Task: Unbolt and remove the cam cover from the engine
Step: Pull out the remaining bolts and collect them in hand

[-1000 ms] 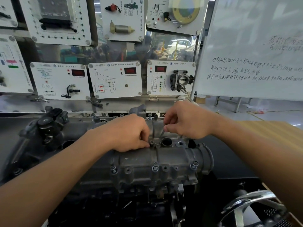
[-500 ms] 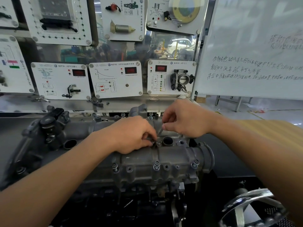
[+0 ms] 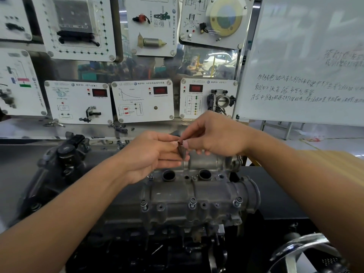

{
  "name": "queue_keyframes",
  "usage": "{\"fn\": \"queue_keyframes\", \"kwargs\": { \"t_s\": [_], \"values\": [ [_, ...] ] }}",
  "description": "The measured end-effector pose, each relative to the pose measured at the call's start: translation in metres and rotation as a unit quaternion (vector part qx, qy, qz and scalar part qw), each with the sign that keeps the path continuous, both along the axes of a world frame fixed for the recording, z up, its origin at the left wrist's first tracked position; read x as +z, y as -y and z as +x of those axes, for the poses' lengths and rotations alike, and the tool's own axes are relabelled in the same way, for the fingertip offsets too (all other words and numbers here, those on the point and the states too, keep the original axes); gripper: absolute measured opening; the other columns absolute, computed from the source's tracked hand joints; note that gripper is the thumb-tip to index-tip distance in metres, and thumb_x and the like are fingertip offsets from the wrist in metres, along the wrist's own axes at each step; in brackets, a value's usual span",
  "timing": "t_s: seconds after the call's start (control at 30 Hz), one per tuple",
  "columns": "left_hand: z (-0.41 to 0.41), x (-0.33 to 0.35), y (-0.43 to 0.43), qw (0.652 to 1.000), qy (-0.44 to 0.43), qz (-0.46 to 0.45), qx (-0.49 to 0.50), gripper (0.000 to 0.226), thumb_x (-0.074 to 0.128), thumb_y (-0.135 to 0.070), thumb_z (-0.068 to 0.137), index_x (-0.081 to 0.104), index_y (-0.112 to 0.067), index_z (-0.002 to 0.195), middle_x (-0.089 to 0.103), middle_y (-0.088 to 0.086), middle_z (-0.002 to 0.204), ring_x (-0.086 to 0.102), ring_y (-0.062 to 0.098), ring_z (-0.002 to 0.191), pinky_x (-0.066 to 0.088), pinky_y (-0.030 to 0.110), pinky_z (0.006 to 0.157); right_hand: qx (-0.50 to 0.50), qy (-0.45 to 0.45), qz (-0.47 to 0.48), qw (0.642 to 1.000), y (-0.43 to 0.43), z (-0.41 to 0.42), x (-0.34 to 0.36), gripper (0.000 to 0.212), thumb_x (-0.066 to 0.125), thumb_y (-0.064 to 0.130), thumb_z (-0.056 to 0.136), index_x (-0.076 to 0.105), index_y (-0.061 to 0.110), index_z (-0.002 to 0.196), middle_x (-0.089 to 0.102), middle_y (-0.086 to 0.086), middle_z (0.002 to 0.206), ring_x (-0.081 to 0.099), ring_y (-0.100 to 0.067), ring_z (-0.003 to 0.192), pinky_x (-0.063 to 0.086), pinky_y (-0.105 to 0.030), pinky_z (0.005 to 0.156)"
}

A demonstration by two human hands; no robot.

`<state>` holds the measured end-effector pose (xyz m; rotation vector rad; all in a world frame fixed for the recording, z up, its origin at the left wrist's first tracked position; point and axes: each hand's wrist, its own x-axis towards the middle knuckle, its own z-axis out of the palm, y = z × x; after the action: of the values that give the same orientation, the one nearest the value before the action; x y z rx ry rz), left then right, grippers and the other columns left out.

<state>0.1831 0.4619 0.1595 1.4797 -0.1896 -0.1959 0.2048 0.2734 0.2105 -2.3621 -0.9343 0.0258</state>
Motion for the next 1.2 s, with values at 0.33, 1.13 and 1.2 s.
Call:
{"fn": "queue_keyframes", "kwargs": {
  "t_s": [0.33, 1.13, 1.2],
  "values": [
    [-0.014, 0.007, -0.037, 0.971, -0.137, -0.18, 0.072, 0.029, 0.044, -0.021, 0.104, 0.065, -0.002, 0.097, 0.063, 0.01, 0.072, 0.062, 0.016, 0.057, 0.058, 0.028, 0.053, -0.013, 0.097, 0.015, 0.995, -0.075, 0.009, -0.001, 0.015, 0.075, 0.027, 0.087, 0.079, 0.014, 0.094, 0.067, 0.011, 0.067, 0.059, 0.005, 0.056, 0.05, -0.021, 0.06],
    [-0.036, 0.004, -0.111, 0.94, -0.178, -0.255, 0.143, 0.071, 0.041, -0.056, 0.101, 0.06, 0.012, 0.109, 0.07, 0.031, 0.108, 0.07, 0.053, 0.091, 0.063, 0.049, 0.063, 0.111, 0.084, -0.171, 0.975, -0.101, -0.006, 0.019, 0.01, 0.069, 0.021, 0.092, 0.075, 0.017, 0.085, 0.069, 0.006, 0.065, 0.058, 0.002, 0.056, 0.045, -0.016, 0.062],
    [-0.034, 0.003, -0.109, 0.942, -0.185, -0.243, 0.135, 0.077, 0.039, -0.058, 0.101, 0.059, 0.015, 0.114, 0.069, 0.032, 0.109, 0.069, 0.053, 0.093, 0.062, 0.05, 0.069, 0.138, 0.078, -0.113, 0.981, -0.109, -0.008, 0.032, 0.009, 0.069, 0.021, 0.092, 0.077, 0.018, 0.092, 0.069, 0.004, 0.065, 0.055, 0.002, 0.052, 0.044, -0.013, 0.056]
  ]
}}
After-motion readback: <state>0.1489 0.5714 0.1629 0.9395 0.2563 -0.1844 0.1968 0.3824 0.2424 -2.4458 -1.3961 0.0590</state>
